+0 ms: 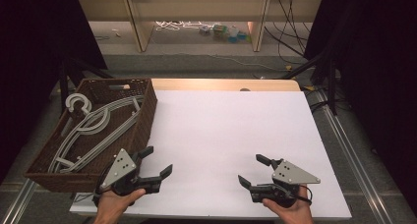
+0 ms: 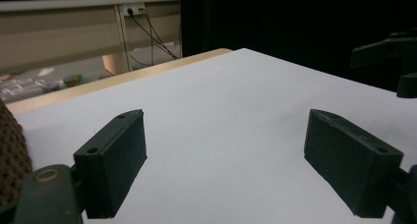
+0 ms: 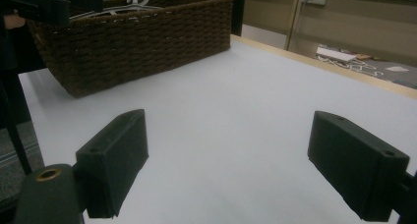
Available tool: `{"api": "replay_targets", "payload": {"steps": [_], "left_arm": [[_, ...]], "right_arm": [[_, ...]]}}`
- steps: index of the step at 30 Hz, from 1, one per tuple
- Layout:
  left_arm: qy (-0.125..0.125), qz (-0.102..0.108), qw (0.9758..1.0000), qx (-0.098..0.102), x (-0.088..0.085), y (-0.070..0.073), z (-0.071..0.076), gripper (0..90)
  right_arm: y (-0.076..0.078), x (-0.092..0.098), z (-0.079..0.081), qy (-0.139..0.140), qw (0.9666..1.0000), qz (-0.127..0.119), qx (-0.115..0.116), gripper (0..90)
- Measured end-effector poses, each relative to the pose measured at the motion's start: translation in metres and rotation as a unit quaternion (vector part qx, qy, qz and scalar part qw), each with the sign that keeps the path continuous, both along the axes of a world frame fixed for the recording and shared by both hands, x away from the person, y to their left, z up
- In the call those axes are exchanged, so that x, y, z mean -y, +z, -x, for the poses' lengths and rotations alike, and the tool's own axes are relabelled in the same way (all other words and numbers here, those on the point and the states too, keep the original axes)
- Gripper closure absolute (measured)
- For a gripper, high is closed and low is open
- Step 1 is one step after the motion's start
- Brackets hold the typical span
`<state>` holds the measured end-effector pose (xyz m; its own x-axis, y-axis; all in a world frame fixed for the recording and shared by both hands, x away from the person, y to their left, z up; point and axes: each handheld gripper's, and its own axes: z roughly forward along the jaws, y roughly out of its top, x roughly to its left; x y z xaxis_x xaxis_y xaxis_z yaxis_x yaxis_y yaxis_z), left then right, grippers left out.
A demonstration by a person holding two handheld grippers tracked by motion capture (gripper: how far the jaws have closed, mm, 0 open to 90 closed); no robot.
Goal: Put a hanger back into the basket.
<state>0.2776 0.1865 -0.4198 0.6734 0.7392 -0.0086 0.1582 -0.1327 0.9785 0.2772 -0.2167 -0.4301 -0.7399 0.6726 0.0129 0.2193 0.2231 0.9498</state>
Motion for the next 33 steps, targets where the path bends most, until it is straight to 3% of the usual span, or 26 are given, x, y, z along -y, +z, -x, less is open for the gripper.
{"api": "replay_targets", "payload": {"steps": [1,4,6,11,18,21,30,33], "left_arm": [[0.002,-0.006,1.0000,-0.002,-0.002,-0.001,0.002,15.9],[0.002,0.002,1.0000,0.001,-0.004,-0.004,0.006,15.9],[0.006,-0.020,0.9998,0.004,-0.004,-0.005,0.008,15.9],[-0.003,-0.029,0.9996,0.001,0.000,-0.011,0.006,16.0],[0.004,-0.009,1.0000,-0.002,-0.003,-0.010,0.005,16.0],[0.004,-0.015,0.9999,-0.004,-0.003,-0.010,0.005,16.0],[0.002,-0.016,0.9999,-0.004,-0.002,-0.010,0.005,16.0],[0.002,-0.016,0.9999,-0.005,-0.002,-0.010,0.005,16.0]], "right_arm": [[0.000,0.001,0.001,-0.004,1.0000,0.001,-0.001,16.2],[-0.002,0.005,0.006,-0.008,1.0000,0.000,-0.006,16.2],[-0.003,0.005,0.007,-0.013,0.9999,-0.001,0.006,16.1],[-0.004,0.002,0.008,-0.002,1.0000,-0.002,-0.007,16.1],[-0.005,-0.001,0.007,0.000,0.9999,0.004,0.016,16.1],[-0.004,-0.001,0.008,0.003,1.0000,0.005,-0.003,16.1],[-0.004,0.000,0.008,-0.001,1.0000,0.007,-0.002,16.0],[-0.005,0.000,0.006,-0.003,1.0000,-0.005,0.003,16.0]]}}
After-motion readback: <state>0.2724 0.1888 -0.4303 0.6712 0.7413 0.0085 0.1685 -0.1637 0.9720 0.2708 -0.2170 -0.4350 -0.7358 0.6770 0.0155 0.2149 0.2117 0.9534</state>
